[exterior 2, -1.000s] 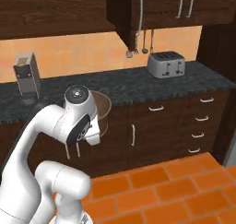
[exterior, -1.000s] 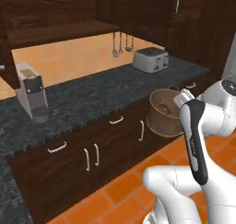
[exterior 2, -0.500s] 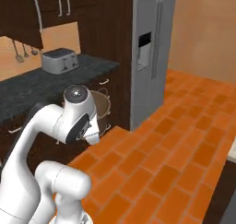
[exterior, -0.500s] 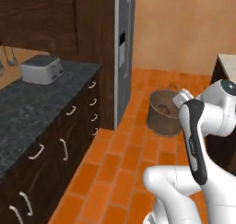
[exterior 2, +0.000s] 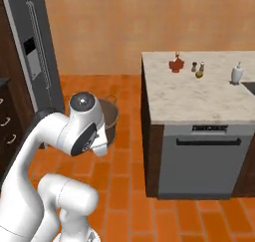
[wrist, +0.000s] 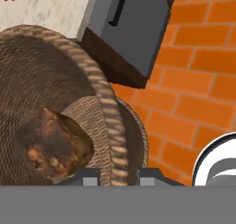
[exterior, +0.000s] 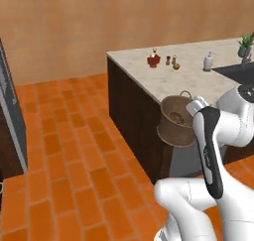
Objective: Open the cabinet, pick up the bread from the cabinet and place it in the basket. Then move the basket to the dining counter.
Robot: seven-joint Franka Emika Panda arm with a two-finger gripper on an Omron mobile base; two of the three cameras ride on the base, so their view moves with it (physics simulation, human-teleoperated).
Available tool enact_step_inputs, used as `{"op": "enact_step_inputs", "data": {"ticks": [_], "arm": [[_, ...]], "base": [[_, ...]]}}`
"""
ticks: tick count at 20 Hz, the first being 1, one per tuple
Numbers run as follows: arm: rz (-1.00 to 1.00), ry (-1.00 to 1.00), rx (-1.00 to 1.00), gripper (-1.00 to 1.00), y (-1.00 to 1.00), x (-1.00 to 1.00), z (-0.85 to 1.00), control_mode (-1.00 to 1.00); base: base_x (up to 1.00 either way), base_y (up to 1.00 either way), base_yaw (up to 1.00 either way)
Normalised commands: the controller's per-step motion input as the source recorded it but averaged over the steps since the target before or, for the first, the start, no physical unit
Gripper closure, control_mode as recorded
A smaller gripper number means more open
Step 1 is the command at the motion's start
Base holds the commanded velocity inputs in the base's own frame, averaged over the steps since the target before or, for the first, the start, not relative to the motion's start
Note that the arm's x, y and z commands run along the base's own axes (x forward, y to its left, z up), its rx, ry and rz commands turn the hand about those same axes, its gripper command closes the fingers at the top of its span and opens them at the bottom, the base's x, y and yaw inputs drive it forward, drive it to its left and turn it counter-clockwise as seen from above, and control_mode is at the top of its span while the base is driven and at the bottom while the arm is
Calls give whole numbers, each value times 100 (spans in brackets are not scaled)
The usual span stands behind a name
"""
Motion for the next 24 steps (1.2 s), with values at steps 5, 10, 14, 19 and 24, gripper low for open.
{"op": "enact_step_inputs", "data": {"ticks": [5, 10, 14, 19, 24], "arm": [[0, 0, 0, 100, 0, 0, 0, 100], [0, 0, 0, 100, 0, 0, 0, 100], [0, 0, 0, 100, 0, 0, 0, 100], [0, 0, 0, 100, 0, 0, 0, 100], [0, 0, 0, 100, 0, 0, 0, 100]], "base": [[100, 96, -36], [100, 100, -20], [100, 100, -21], [100, 97, -15], [100, 52, -5]]}}
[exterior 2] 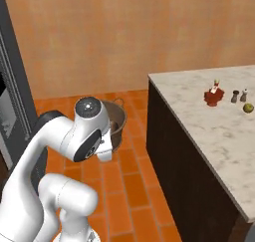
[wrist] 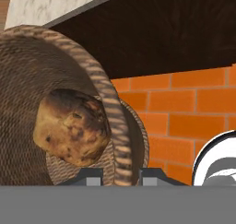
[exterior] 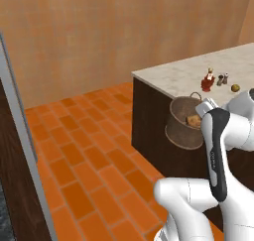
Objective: Open the cabinet, pick up the bread from the cabinet and place it in the basket. Then move the basket to the dining counter.
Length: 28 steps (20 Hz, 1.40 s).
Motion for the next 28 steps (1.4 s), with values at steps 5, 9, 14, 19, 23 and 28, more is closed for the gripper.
{"op": "enact_step_inputs", "data": {"ticks": [5, 9, 14, 19, 23, 28], "arm": [[0, 0, 0, 100, 0, 0, 0, 100], [0, 0, 0, 100, 0, 0, 0, 100], [0, 0, 0, 100, 0, 0, 0, 100], [0, 0, 0, 100, 0, 0, 0, 100], [0, 0, 0, 100, 0, 0, 0, 100], [0, 0, 0, 100, 0, 0, 0, 100]], "base": [[100, 12, -13], [100, 50, -22], [100, 48, -42], [96, 54, -61], [95, 71, -67], [95, 71, -66]]}}
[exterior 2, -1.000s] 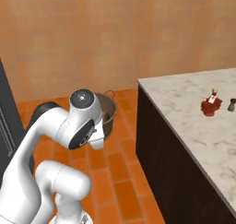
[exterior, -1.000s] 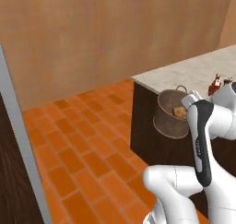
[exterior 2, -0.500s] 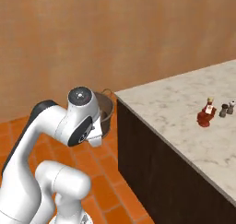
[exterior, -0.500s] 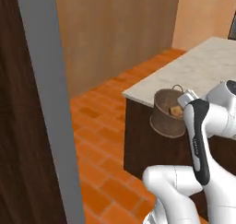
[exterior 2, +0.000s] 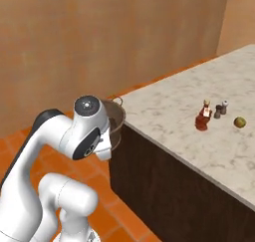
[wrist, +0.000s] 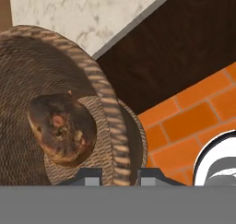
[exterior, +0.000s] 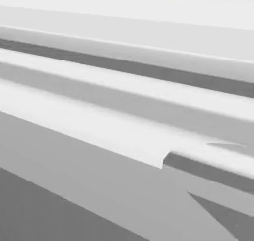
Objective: Open the cabinet, pick up the bread from the cabinet and place it in the basket. Then move the basket to the dining counter.
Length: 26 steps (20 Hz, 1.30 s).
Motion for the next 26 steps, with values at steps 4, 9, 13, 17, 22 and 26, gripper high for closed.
{"op": "enact_step_inputs", "data": {"ticks": [4, 9, 13, 17, 22, 26], "arm": [[0, 0, 0, 100, 0, 0, 0, 100], [0, 0, 0, 100, 0, 0, 0, 100], [0, 0, 0, 100, 0, 0, 0, 100], [0, 0, 0, 100, 0, 0, 0, 100], [0, 0, 0, 100, 0, 0, 0, 100], [0, 0, 0, 100, 0, 0, 0, 100]], "base": [[96, 64, -61], [100, -23, -34], [92, -29, -9], [56, 87, -5], [100, 91, -32], [100, 35, -50]]}}
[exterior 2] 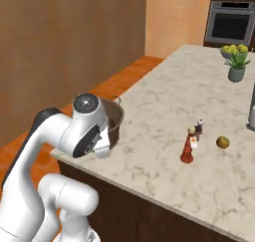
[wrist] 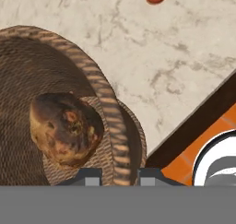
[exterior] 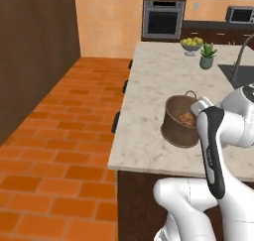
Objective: Open the cabinet, pick up the bread from the cabinet and place it in the basket. Then move the basket to the dining counter.
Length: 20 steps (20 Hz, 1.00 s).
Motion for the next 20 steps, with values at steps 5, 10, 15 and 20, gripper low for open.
{"op": "enact_step_inputs", "data": {"ticks": [5, 10, 15, 20], "arm": [[0, 0, 0, 100, 0, 0, 0, 100], [-21, 1, -9, 100, 6, 60, -3, -100], [-13, 6, -10, 100, 9, 100, -5, -100], [0, 15, 3, 100, -11, 100, -1, -100]], "base": [[90, 10, -43], [40, 13, -12], [0, 0, 0], [0, 0, 0]]}}
